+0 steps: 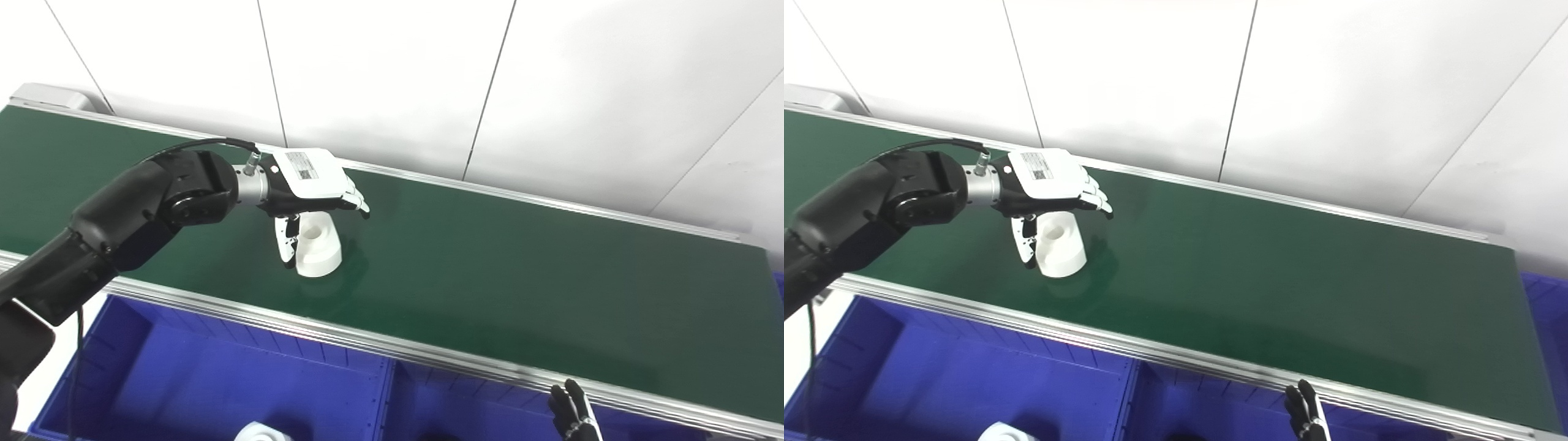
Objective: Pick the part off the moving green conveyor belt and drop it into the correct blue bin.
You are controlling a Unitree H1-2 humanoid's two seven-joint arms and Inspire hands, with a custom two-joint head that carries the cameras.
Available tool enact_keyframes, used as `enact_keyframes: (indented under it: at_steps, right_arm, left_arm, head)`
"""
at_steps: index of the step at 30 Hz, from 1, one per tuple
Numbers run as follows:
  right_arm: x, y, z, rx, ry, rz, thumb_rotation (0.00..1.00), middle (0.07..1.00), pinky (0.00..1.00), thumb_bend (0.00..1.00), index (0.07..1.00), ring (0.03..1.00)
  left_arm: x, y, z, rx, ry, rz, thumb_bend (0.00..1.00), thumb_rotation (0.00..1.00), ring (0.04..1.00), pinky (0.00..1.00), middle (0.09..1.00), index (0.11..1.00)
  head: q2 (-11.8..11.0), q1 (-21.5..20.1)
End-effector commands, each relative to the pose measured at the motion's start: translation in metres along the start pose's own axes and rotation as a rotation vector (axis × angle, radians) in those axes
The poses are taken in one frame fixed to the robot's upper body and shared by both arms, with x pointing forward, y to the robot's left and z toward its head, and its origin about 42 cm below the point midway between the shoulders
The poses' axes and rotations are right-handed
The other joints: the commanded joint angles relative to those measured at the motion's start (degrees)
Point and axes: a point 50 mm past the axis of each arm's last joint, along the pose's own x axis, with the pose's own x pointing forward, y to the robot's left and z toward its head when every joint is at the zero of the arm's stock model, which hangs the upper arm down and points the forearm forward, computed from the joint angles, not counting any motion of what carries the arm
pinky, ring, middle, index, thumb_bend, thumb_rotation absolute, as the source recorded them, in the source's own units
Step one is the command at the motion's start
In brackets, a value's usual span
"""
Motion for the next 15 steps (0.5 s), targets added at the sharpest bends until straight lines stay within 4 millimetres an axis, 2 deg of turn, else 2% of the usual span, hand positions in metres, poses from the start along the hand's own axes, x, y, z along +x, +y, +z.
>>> enact_keyframes:
  at_steps: [1,3,5,12,14,15]
  right_arm:
    - [-0.003,0.003,0.011,0.013,-0.04,-0.005,1.0,0.941,1.0,0.81,0.982,0.954]
    - [-0.003,0.004,0.011,0.013,-0.035,-0.005,1.0,0.945,1.0,0.82,0.982,0.957]
    - [-0.003,0.005,0.011,0.006,-0.036,-0.007,1.0,0.945,1.0,0.82,0.982,0.956]
    - [-0.003,0.01,0.013,0.01,-0.034,-0.002,1.0,0.952,1.0,0.82,0.985,0.961]
    - [-0.003,0.011,0.013,0.015,-0.036,-0.005,1.0,0.95,1.0,0.83,0.984,0.96]
    - [-0.003,0.012,0.014,0.018,-0.036,-0.007,1.0,0.947,1.0,0.83,0.982,0.954]
  left_arm:
    - [-0.005,0.02,-0.015,0.066,0.021,0.031,1.0,0.28,0.866,0.84,0.873,0.85]
    - [0.001,0.014,-0.013,0.077,0.005,-0.03,1.0,0.28,0.882,0.86,0.89,0.869]
    - [0.005,0.011,-0.012,0.095,-0.012,-0.074,1.0,0.29,0.878,0.85,0.891,0.869]
    - [0.013,0.008,-0.008,0.13,-0.049,-0.116,1.0,0.27,0.878,0.85,0.89,0.858]
    - [0.017,0.004,-0.006,0.13,-0.057,-0.1,1.0,0.25,0.863,0.83,0.877,0.845]
    - [0.019,0.002,-0.005,0.128,-0.06,-0.088,1.0,0.21,0.841,0.8,0.852,0.823]
  head:
    - [0.06,0.1]
    - [0.13,0.24]
    - [0.07,0.36]
    - [0.18,-0.56]
    - [0.36,-0.84]
    - [0.37,-0.89]
